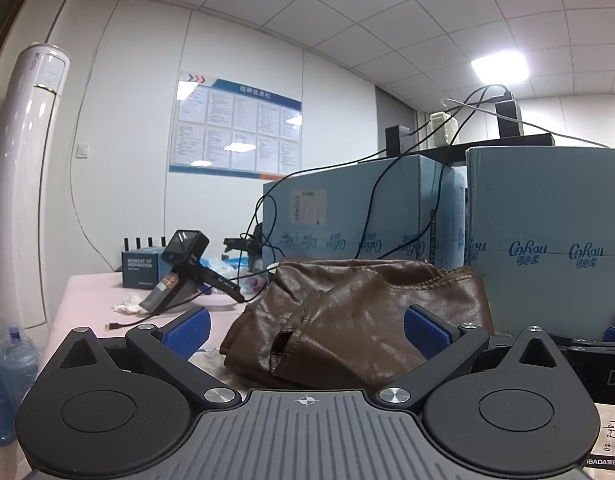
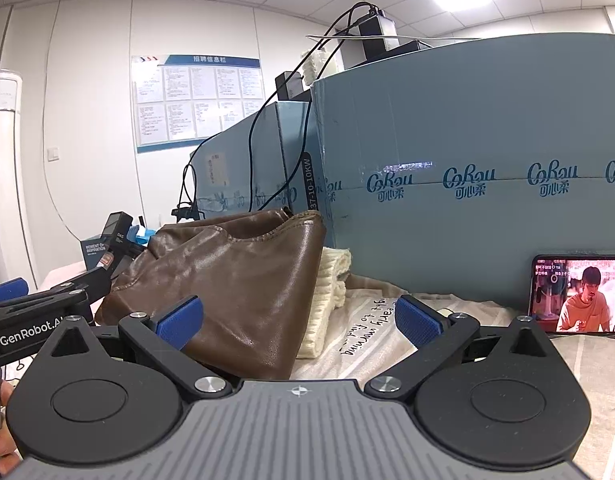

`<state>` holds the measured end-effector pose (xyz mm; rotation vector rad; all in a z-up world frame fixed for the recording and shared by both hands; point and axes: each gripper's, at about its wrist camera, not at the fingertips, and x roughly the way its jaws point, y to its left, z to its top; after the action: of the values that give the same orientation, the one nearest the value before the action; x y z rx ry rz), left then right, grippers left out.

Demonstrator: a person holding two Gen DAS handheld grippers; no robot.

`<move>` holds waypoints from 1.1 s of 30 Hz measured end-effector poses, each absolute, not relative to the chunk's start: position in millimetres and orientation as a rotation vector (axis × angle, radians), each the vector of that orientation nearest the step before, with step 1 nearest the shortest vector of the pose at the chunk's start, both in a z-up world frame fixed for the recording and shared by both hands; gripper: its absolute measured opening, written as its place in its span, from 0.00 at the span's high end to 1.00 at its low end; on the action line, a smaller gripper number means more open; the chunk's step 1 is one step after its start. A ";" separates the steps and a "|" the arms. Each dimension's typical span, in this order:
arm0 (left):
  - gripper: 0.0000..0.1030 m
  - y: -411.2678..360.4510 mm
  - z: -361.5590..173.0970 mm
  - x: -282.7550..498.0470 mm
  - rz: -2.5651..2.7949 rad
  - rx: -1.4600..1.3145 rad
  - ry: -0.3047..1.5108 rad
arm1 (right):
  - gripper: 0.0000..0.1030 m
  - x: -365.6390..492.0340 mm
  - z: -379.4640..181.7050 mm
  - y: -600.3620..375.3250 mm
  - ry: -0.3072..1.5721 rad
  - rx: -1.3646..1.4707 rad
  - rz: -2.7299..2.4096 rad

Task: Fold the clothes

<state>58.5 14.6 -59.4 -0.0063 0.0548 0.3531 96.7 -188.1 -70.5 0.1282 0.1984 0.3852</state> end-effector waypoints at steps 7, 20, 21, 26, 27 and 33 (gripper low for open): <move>0.00 14.8 -59.4 58.5 0.345 -0.009 0.054 | 0.00 97.0 -70.5 -189.2 0.199 0.134 0.389; 0.00 14.4 -59.5 58.7 0.330 -0.011 0.054 | 0.00 97.0 -70.9 -188.3 0.204 0.134 0.389; 0.00 14.3 -59.4 58.7 0.329 -0.011 0.054 | 0.00 97.0 -70.8 -188.7 0.204 0.134 0.390; 0.00 14.9 -59.4 58.8 0.324 -0.011 0.054 | 0.00 97.3 -71.1 -188.9 0.206 0.134 0.391; 0.00 15.0 -59.4 59.2 0.324 -0.012 0.054 | 0.00 97.5 -71.1 -188.7 0.208 0.134 0.391; 0.00 15.3 -59.4 60.1 0.321 -0.013 0.057 | 0.00 97.7 -71.1 -188.3 0.211 0.132 0.391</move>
<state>60.1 15.3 -59.4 -0.0132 0.0566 0.3207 97.7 -188.3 -71.1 0.1325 0.2107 0.3909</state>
